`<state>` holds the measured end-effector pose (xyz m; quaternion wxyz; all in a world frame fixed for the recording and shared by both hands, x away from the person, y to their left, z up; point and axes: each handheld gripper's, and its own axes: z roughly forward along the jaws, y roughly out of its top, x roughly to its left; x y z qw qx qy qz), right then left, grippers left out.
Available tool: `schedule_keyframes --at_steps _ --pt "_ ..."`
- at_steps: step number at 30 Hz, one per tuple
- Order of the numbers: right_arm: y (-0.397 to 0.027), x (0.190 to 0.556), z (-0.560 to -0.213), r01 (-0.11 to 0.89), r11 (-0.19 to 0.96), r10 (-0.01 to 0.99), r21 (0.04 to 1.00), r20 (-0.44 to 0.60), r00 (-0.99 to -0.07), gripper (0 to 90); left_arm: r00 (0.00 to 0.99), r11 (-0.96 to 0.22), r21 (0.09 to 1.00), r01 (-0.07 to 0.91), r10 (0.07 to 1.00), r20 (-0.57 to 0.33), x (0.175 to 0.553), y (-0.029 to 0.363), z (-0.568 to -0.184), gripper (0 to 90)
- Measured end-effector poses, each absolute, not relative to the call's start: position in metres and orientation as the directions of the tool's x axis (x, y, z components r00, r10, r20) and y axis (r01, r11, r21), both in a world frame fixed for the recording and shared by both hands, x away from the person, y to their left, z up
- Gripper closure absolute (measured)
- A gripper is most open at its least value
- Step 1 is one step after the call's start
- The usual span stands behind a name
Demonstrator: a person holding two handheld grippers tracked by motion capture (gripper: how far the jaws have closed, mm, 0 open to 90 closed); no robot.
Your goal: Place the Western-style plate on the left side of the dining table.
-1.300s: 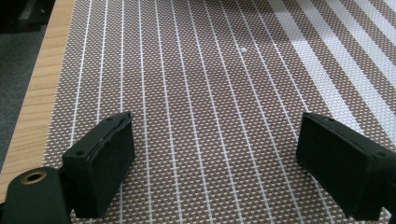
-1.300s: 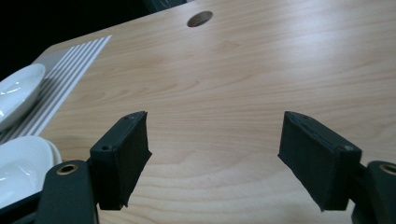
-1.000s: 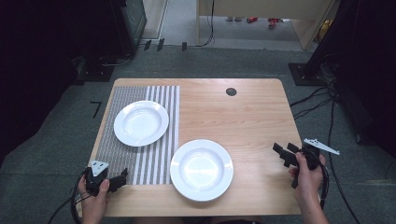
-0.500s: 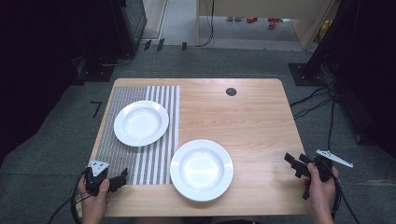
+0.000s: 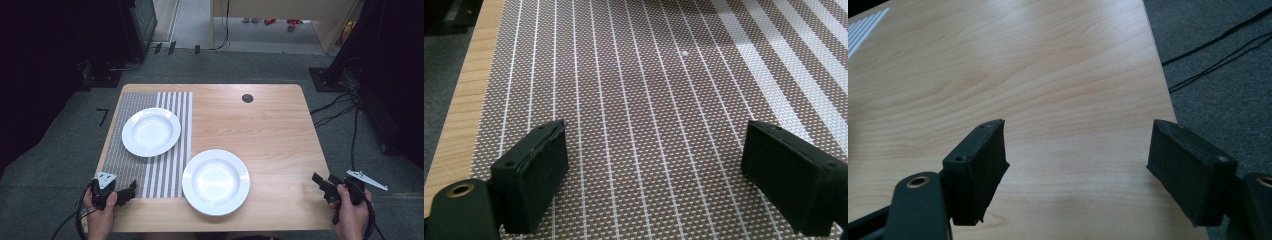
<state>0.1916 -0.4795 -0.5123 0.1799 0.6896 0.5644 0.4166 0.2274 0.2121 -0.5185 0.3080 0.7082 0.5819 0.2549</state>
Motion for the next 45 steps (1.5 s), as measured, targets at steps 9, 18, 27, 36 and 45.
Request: schedule_keyframes --at_steps 9,18,27,36,45 --pt "-0.476 0.179 -0.513 0.641 -0.236 0.952 0.73 0.305 0.003 21.7 0.193 -0.133 0.733 0.667 0.981 0.003 0.227 0.212 -0.518 11.8" --pt "-0.466 0.176 -0.517 0.663 -0.179 0.969 0.727 0.248 -0.01 20.9 0.193 -0.133 0.733 0.667 0.981 0.003 0.227 0.212 -0.518 11.8" --pt "-0.454 0.175 -0.522 0.677 -0.092 0.989 0.73 0.146 -0.022 19.0 0.193 -0.133 0.733 0.667 0.981 0.002 0.227 0.212 -0.518 11.8" --pt "-0.442 0.175 -0.527 0.671 0.005 0.999 0.741 0.03 -0.04 15.5 0.193 -0.133 0.733 0.667 0.981 0.003 0.227 0.212 -0.518 11.8" --pt "-0.442 0.167 -0.53 0.64 0.011 0.998 0.768 0.033 -0.057 15.4 0.193 -0.133 0.733 0.667 0.981 0.002 0.227 0.212 -0.518 11.8"
